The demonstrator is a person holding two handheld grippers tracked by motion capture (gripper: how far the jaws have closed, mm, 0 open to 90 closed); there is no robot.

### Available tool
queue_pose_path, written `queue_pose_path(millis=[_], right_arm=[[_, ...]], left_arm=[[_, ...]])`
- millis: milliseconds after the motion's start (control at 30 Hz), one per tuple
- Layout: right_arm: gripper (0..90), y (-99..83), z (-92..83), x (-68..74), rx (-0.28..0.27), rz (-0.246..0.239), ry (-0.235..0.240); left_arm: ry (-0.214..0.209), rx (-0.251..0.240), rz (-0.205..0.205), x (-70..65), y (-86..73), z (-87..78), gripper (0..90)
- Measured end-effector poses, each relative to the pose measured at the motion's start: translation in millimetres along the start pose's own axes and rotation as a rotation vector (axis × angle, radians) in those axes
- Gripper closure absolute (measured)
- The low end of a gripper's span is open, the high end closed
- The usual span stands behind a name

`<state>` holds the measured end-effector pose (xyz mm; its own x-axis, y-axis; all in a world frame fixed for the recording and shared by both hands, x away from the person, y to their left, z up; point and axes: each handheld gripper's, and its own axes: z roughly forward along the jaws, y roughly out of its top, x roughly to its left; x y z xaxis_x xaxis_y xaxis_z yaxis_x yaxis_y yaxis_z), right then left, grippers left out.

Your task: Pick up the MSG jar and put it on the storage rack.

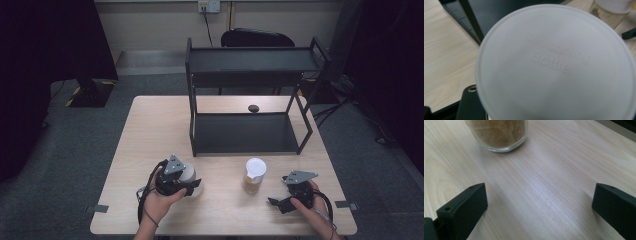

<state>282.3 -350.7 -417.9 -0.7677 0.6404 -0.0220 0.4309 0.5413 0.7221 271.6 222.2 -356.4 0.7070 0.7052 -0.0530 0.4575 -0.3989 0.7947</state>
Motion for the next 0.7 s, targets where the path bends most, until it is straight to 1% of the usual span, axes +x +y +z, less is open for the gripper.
queue_pose_path(millis=[33,67,100,133,167,233,367,400,433,467,500,533,567,600,633,667,700], right_arm=[[0.0,0.0,0.0,0.0,0.0,0.0,0.0],[0.0,0.1,0.0,0.0,0.0,0.0,0.0],[0.0,0.1,0.0,0.0,0.0,0.0,0.0],[0.0,0.0,0.0,0.0,0.0,0.0,0.0],[0.0,0.0,0.0,0.0,0.0,0.0,0.0],[0.0,0.0,0.0,0.0,0.0,0.0,0.0],[0.0,0.0,0.0,0.0,0.0,0.0,0.0],[0.0,0.0,0.0,0.0,0.0,0.0,0.0],[0.0,0.0,0.0,0.0,0.0,0.0,0.0],[0.0,0.1,0.0,0.0,0.0,0.0,0.0],[0.0,0.1,0.0,0.0,0.0,0.0,0.0],[0.0,0.0,0.0,0.0,0.0,0.0,0.0],[0.0,0.0,0.0,0.0,0.0,0.0,0.0],[0.0,0.0,0.0,0.0,0.0,0.0,0.0],[0.0,0.0,0.0,0.0,0.0,0.0,0.0],[0.0,0.1,0.0,0.0,0.0,0.0,0.0],[0.0,0.1,0.0,0.0,0.0,0.0,0.0]], left_arm=[[0.0,0.0,0.0,0.0,0.0,0.0,34.0],[-0.006,0.001,0.006,-0.2,6.2,3.4,34.0],[-0.006,0.001,0.006,-0.2,6.2,3.4,34.1],[-0.012,0.0,0.007,-0.3,13.3,7.6,34.1],[-0.012,0.0,0.007,-0.3,13.3,7.6,34.2],[-0.014,0.001,0.01,-0.4,19.2,10.4,34.2],[-0.023,-0.008,0.004,1.2,30.2,16.8,34.3],[-0.022,-0.009,0.01,1.0,36.4,19.3,34.4],[-0.022,-0.009,0.01,1.0,36.4,19.3,34.4],[-0.024,-0.008,0.017,1.1,42.6,21.5,34.4],[-0.024,-0.008,0.017,1.1,42.6,21.5,34.4],[-0.03,-0.005,0.025,1.3,48.8,23.9,34.5],[-0.03,-0.005,0.025,1.3,48.8,23.9,34.5],[-0.033,-0.005,0.029,0.5,54.1,26.4,34.5],[-0.033,-0.005,0.029,0.5,54.1,26.4,34.5],[-0.034,-0.004,0.035,-0.6,59.7,29.1,34.5],[-0.034,-0.004,0.035,-0.6,59.7,29.1,34.6]])
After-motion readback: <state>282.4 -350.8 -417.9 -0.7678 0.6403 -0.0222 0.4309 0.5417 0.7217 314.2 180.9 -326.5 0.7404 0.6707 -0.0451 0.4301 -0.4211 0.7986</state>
